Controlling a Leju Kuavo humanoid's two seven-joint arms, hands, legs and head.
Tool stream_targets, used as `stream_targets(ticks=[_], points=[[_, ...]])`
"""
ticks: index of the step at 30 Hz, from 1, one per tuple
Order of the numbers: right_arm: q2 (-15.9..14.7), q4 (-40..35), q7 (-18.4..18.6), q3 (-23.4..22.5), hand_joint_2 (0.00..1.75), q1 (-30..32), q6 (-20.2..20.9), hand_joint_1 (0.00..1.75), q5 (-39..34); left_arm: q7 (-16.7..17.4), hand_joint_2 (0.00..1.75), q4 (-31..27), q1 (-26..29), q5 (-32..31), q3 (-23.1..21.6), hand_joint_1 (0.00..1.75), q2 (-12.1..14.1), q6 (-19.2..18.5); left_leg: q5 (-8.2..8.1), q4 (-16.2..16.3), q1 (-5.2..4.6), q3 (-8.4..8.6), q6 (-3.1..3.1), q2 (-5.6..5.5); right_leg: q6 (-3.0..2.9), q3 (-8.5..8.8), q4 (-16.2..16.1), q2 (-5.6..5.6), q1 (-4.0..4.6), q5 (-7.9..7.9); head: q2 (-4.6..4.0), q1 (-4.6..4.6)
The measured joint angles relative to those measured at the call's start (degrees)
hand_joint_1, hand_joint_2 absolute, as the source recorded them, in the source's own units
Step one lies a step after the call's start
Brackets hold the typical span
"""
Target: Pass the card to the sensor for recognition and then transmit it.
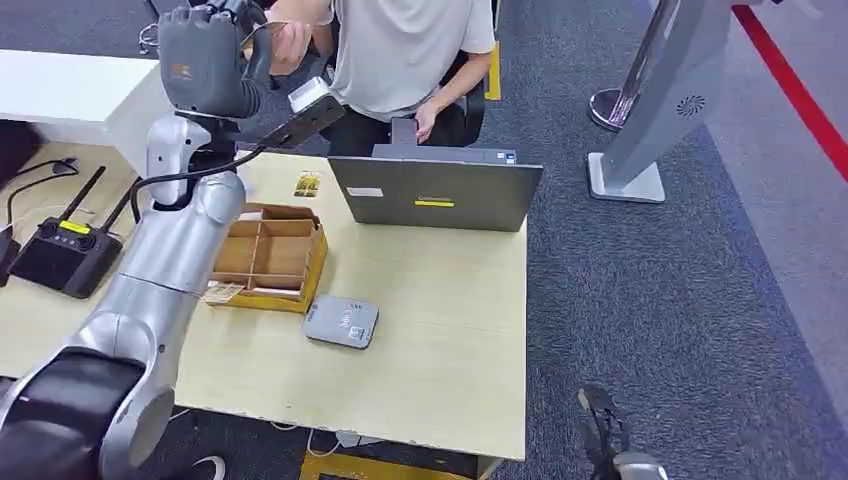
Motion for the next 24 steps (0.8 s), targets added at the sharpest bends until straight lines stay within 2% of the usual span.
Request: stream_targets(ticks=[8,9,16,18,21,24], points=[[0.46,0.0,0.7,0.04,0.0,-0.29,-0.02,0.0,0.24,0.0,1.75,2.19,-1.8,0.85,0.0,1.75,-1.4,-2.23,0.0,0.0,0.0,-0.01,0.0,0.0,0.0,0.0,0.0,0.01,0.0,0.0,0.0,0.0],[0.55,0.0,0.83,0.04,0.0,-0.38,-0.02,0.0,0.28,0.0,1.75,2.45,-1.93,0.85,0.0,0.0,-1.58,-2.49,0.0,0.0,0.0,-0.01,0.0,0.0,0.0,0.0,0.0,0.01,0.0,0.0,0.0,0.0],[0.68,0.0,0.96,0.04,0.0,-0.58,-0.11,0.0,0.85,-0.63,1.75,3.89,-2.1,3.74,0.0,0.0,-2.08,-3.39,0.0,-0.01,0.0,-0.02,0.0,-0.01,0.0,0.0,0.01,0.01,0.0,0.0,0.0,0.0],[0.68,0.0,0.92,0.04,0.0,-0.56,-0.11,0.0,0.72,-0.57,1.75,4.43,-2.03,5.13,0.0,0.0,-1.1,-3.41,0.0,-0.03,0.0,-0.01,0.0,0.01,0.0,0.0,0.02,0.04,0.0,0.0,0.0,0.04],[0.52,0.0,0.5,0.02,0.0,-0.17,-0.02,0.0,0.59,-3.17,1.75,6.08,-2.01,7.54,0.04,0.0,1.16,-3.02,0.0,-0.04,0.01,0.03,0.0,0.19,-0.01,-0.04,0.02,0.19,0.0,0.0,0.0,0.0],[0.24,-0.04,0.46,0.02,0.0,0.14,-0.02,0.0,0.59,-4.07,1.75,7.63,-1.8,8.55,0.22,0.0,2.71,-2.69,0.0,-0.04,0.02,0.0,-0.01,0.12,-0.01,-0.04,0.03,0.11,0.01,0.0,0.0,0.02]])
